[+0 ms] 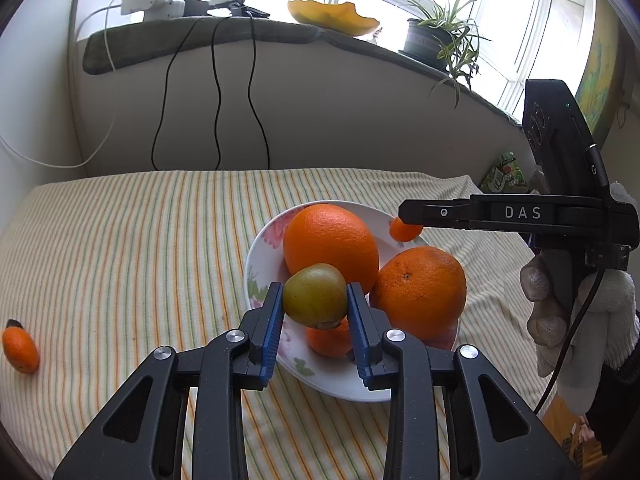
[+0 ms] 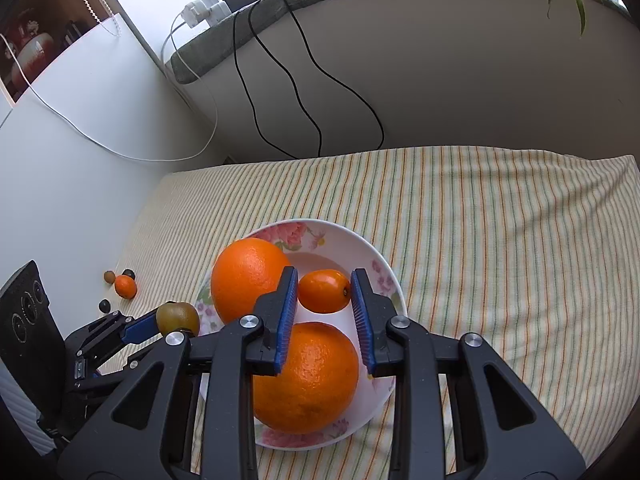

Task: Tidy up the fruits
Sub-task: 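Open both grippers to release the kumquat and greenish fruit in the plate, then move both open tools away from the plate toward the remaining fruits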

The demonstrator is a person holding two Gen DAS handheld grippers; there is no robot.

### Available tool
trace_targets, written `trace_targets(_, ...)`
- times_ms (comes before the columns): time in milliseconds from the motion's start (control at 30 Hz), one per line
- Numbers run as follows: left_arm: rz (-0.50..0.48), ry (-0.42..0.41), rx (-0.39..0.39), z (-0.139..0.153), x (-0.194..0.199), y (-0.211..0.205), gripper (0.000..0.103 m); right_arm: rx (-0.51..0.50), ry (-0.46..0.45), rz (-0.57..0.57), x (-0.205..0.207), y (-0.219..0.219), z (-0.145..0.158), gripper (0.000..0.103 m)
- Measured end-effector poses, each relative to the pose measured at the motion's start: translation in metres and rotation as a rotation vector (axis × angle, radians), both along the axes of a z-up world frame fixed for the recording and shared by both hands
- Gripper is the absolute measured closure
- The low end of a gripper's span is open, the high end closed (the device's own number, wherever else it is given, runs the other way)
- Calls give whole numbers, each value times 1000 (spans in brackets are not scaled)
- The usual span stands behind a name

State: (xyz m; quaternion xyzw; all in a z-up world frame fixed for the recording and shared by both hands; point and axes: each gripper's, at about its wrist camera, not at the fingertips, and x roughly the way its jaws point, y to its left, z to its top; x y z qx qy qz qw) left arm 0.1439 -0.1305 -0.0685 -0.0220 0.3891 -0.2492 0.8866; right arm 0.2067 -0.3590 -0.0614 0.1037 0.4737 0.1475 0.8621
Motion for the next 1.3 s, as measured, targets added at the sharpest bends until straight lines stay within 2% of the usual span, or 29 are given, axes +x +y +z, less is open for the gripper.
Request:
trace_targets(100,-1,1,2,0,0,0,73,2,0,-1,-1,0,0,72)
trace_targets(167,0,2,2,0,0,0,72,-2,-2,-2,-1,0,0,63)
trace_targets(267,3,-3,0,1,-1,0,62,-3,-8,-3,-3,1,1,57)
trace_targets(367,5,-10,-5,3,-2,1,58,-8,-13,-5,-4,2,3,48)
trace_targets(567,8,-22,-3,6,-5,0,40,-17,-35,-6,-7,5,8,33)
trace_targets(700,10,-28,5,7,-7,-1,32,-21,-54,-5,-10,7,13,22)
trace_targets(767,13,-29,6,7,-8,-1,32,-20,-63,-3,-11,8,16,17)
trace_targets(1300,30,-58,4,19,-19,4,31,-66,-111,29,-22,27,32,15)
